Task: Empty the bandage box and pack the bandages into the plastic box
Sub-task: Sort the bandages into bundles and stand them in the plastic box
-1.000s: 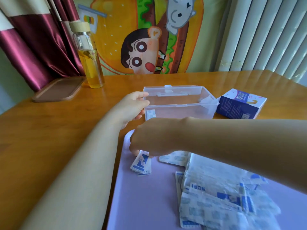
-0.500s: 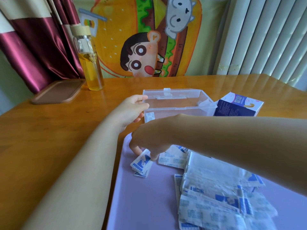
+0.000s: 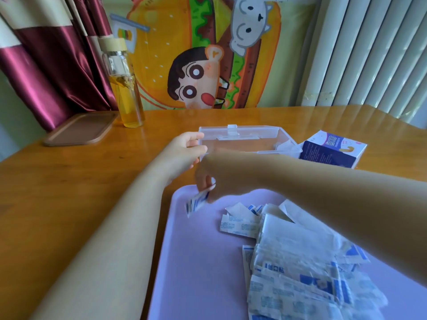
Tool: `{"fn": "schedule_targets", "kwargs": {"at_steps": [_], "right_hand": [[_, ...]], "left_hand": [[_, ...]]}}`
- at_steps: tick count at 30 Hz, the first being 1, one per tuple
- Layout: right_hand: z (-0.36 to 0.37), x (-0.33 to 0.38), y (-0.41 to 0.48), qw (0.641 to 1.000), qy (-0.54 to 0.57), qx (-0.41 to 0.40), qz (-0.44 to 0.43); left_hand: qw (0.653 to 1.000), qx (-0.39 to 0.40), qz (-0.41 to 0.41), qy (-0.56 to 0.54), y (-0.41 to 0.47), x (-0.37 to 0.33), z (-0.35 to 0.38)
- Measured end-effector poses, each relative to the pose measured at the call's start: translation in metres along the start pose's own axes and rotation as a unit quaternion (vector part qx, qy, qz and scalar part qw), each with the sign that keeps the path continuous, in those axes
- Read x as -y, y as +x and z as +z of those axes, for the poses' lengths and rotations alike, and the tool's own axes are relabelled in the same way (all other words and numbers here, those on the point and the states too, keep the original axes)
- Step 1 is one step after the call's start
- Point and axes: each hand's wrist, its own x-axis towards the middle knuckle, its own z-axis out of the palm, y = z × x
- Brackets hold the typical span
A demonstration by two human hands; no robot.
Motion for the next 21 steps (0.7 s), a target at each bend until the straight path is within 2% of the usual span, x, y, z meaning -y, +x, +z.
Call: {"fn": "schedule_targets", "kwargs": {"at_steps": [2,5,11,21], "right_hand": [[-0.006,-0.001,-0.01,0.997,-0.071,-0.023,0.025],[0.001,-0.006,-0.015,0.989,-0.128,-0.01,0.071],[0.017,-0.019,-0.012,0.988,-0.111,0.033,0.098],[0.029,-0.023,-0.013,0.991,-0.109,-0.004,0.075]], "left_hand": [[1.0,0.002,-0.009,0.013,0.0,0.002,0.0],[0.999,-0.003,-0.001,0.039,-0.002,0.001,0.001],[0.999,-0.004,0.003,0.054,-0.003,0.0,-0.004],[0.998,-0.004,0.009,0.055,-0.002,0.001,-0.004]]}}
